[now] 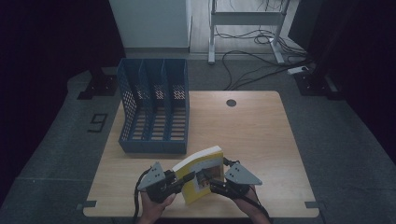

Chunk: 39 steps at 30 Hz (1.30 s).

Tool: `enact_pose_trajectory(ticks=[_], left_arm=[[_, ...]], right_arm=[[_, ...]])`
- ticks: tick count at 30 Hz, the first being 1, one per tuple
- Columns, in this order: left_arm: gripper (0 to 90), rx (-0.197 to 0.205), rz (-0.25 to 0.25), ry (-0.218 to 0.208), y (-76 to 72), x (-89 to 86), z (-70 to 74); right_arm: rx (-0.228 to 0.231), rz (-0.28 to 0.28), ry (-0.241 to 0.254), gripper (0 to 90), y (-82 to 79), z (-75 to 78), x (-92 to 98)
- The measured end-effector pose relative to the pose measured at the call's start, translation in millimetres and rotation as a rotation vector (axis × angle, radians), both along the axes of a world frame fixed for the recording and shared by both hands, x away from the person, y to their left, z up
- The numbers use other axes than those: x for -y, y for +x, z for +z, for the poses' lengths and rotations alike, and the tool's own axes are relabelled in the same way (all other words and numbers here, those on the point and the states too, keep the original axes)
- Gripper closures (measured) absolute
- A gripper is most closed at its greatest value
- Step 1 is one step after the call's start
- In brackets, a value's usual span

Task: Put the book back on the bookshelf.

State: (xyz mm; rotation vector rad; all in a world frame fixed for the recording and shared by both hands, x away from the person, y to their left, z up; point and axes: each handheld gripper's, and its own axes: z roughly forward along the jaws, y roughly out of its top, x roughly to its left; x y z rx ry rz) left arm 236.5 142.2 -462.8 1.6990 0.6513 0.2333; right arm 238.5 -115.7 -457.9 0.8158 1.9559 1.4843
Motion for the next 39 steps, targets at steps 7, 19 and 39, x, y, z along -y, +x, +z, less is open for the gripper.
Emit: enact_pose_trajectory(ticks=[7,19,39], left_arm=[[74.3,0.002,0.005,0.013,0.3,1.4,-1.3],[68.7,-0.039,-0.017,-0.035,2.4,0.6,-1.6],[73.2,-0.038,0.020,-0.028,-0.9,0.9,5.7]], right_arm=[[-0.025,0.009,-0.002,29.8,3.5,-3.6,1.7],[-0.051,0.018,0.009,30.5,5.0,-3.9,4.8],[-0.049,0.036,0.010,31.6,4.3,-3.9,2.9]])
